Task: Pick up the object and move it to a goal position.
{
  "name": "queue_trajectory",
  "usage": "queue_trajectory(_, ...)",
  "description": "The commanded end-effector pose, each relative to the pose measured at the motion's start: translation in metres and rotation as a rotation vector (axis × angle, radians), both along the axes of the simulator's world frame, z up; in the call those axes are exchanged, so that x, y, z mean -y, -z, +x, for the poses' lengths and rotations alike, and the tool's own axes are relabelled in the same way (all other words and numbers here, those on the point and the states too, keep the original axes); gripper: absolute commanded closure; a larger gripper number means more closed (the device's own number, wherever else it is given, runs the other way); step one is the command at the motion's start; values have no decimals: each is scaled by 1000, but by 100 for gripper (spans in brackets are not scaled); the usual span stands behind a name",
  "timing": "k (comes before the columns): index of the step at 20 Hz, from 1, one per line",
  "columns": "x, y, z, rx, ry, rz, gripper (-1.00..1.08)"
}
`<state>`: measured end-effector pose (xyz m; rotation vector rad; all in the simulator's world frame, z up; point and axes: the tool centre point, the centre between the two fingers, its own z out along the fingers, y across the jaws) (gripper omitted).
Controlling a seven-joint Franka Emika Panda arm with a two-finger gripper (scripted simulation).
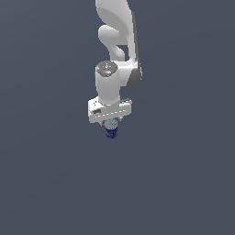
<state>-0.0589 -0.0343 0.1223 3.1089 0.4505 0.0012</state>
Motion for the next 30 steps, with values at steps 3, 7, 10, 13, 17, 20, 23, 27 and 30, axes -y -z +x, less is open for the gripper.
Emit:
queue_trajectory(3, 0, 14, -1, -1, -1, 0, -92)
queue_trajectory(7, 0, 34, -2, -1, -3, 0, -92)
queue_trajectory(10, 0, 44, -2, -1, -4, 0, -92)
queue_trajectory(13, 0, 48, -1, -1, -5, 0, -92)
queue_trajectory(17, 0, 48, -1, -1, -5, 0, 108)
queue_trajectory(20, 0, 48, -1, -1, -5, 0, 108)
queue_trajectory(23, 0, 48, -1, -1, -5, 0, 108)
queue_trajectory(27, 0, 46, -1, -1, -4, 0, 108)
queue_trajectory(30, -2, 40, -2, -1, -4, 0, 108)
